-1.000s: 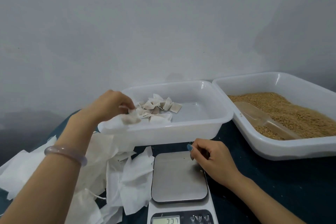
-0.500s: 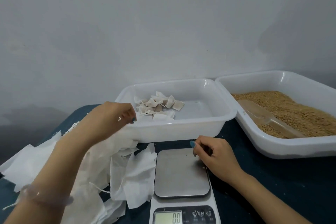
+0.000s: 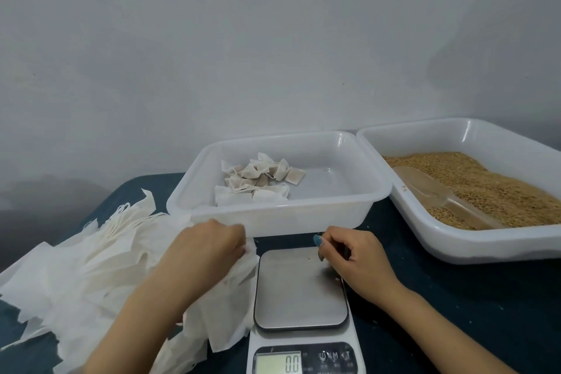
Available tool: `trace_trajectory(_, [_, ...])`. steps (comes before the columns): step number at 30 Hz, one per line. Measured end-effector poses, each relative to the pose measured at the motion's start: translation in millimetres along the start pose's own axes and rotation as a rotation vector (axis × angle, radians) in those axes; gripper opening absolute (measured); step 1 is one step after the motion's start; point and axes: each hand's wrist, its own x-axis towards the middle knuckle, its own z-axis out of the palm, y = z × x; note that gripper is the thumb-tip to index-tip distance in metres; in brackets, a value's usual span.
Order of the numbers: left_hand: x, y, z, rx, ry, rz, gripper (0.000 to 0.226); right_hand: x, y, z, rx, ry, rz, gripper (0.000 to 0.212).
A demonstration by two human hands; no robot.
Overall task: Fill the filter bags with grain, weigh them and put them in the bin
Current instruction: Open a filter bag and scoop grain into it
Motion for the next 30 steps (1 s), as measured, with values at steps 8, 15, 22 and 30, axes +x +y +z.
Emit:
trace_trajectory(8, [21.5,45.6,-9.3,-0.814,0.414,-0.032,0.018,4.4,-14.4,-0.4,0.228,0.016,0.001,0.020])
trace_trajectory(15, [32.6,67.1,19.2,-1.207,0.389,-0.101,0.016,7.2,-28.4,-4.0,0.539,0.001,0.123,0.013])
trace_trajectory(22, [23.2,72.3,28.6,-1.162,0.512,-0.058,0.032,5.6,-31.9,-0.7,0.661,-0.027,0.253,0.028])
trace_trajectory(30, [17.3,85.9,33.4,-0.800,0.596,0.071,0.032,6.6,-25.8,-2.8,0.588,-0.041,0.312,0.006])
